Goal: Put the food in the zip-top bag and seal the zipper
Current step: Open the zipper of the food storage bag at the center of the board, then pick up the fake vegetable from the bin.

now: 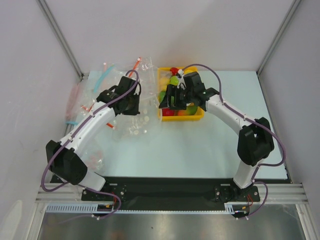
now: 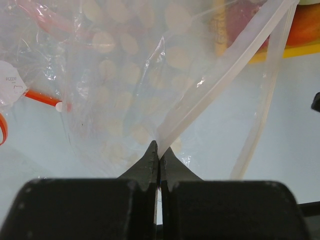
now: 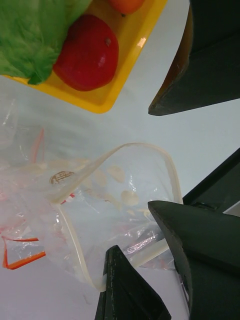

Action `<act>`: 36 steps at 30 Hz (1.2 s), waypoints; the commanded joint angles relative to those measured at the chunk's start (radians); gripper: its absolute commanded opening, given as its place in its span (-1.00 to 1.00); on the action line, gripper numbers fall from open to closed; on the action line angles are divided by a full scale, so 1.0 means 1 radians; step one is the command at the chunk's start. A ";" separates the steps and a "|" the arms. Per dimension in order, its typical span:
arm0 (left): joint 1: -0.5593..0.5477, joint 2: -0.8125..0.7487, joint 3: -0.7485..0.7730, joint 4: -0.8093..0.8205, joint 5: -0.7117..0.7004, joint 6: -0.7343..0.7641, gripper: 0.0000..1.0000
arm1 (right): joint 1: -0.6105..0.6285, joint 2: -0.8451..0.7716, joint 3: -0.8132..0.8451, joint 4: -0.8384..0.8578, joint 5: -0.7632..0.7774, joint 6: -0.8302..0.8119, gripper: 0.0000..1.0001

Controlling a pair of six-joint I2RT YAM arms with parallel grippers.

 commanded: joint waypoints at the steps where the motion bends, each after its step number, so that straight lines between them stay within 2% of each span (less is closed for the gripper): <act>1: 0.003 0.012 0.051 0.023 0.004 0.026 -0.99 | -0.028 -0.054 -0.003 0.042 0.004 -0.064 0.50; 6: 0.003 0.014 0.062 0.026 0.010 0.026 -0.99 | -0.105 -0.057 0.017 0.061 0.023 -0.167 0.46; 9: 0.005 0.015 0.068 0.022 0.018 0.029 -0.99 | -0.123 -0.031 0.056 0.058 0.072 -0.294 0.45; 13: 0.003 0.008 0.067 0.022 0.041 0.029 -0.99 | -0.120 -0.014 0.054 0.100 0.125 -0.571 0.46; 20: 0.005 -0.005 0.062 0.017 0.052 0.034 -1.00 | -0.117 0.041 0.082 0.113 0.094 -0.854 0.48; 26: 0.003 -0.011 0.062 0.002 0.047 0.046 -0.99 | -0.101 0.125 0.151 0.094 0.080 -0.917 0.48; 31: 0.003 -0.021 0.055 -0.009 0.045 0.048 -0.99 | -0.056 0.213 0.217 0.065 0.198 -0.991 0.45; 36: 0.003 -0.041 0.035 -0.008 0.052 0.048 -0.99 | -0.054 0.325 0.284 0.055 0.255 -0.985 0.44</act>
